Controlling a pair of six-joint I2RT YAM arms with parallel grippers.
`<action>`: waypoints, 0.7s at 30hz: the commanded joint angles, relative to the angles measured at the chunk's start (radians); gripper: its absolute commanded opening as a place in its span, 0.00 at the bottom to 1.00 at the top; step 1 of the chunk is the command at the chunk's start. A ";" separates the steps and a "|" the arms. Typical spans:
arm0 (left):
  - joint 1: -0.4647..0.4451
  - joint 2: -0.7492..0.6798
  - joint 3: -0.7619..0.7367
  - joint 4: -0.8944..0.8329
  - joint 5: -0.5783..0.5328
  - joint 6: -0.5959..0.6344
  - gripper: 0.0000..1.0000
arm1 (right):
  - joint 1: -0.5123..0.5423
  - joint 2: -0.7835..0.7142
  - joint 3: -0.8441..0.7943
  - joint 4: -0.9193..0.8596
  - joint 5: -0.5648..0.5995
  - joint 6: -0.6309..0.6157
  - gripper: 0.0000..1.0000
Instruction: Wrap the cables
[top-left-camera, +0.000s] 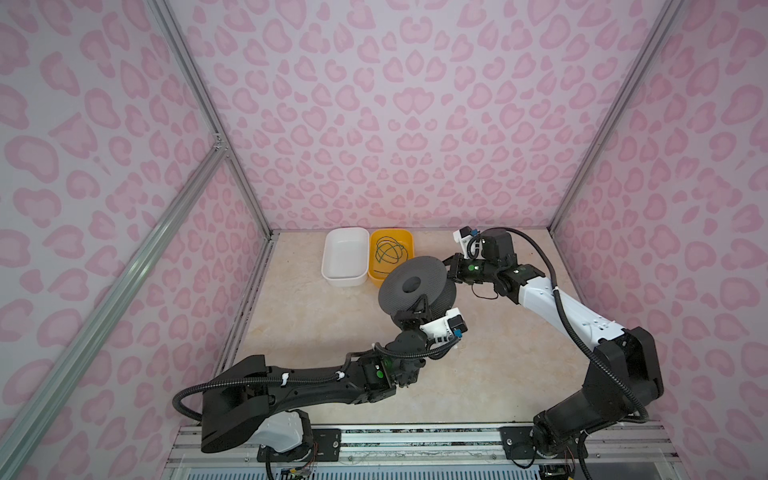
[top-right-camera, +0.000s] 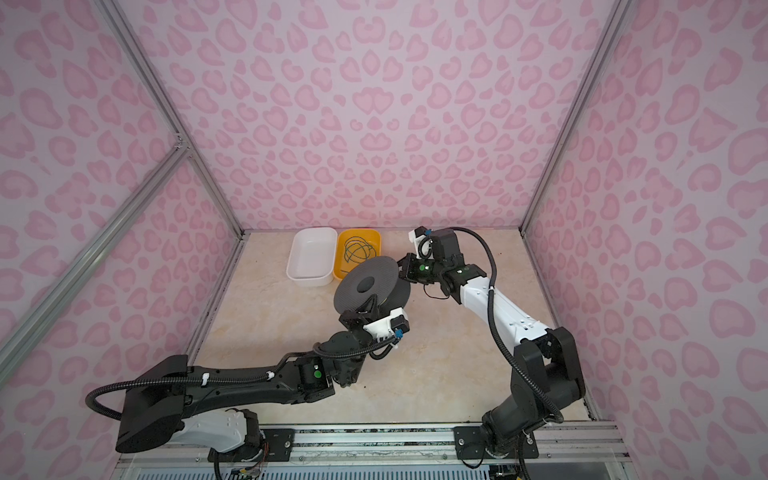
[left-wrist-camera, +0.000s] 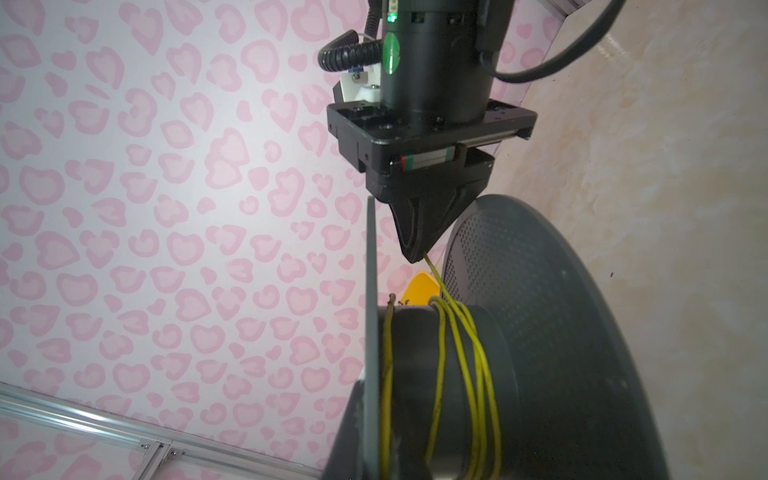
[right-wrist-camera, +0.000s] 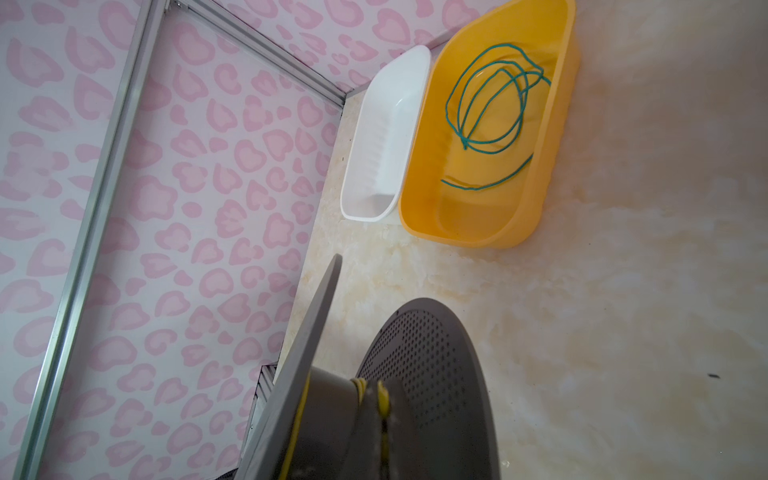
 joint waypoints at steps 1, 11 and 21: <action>-0.010 -0.004 0.017 0.105 0.118 -0.005 0.04 | -0.022 -0.007 -0.063 0.258 -0.043 0.134 0.00; -0.009 -0.115 -0.063 0.145 0.137 -0.099 0.03 | -0.061 -0.023 -0.236 0.610 -0.147 0.444 0.00; -0.007 -0.189 -0.072 0.129 0.177 -0.125 0.03 | -0.064 -0.029 -0.281 0.591 -0.125 0.493 0.00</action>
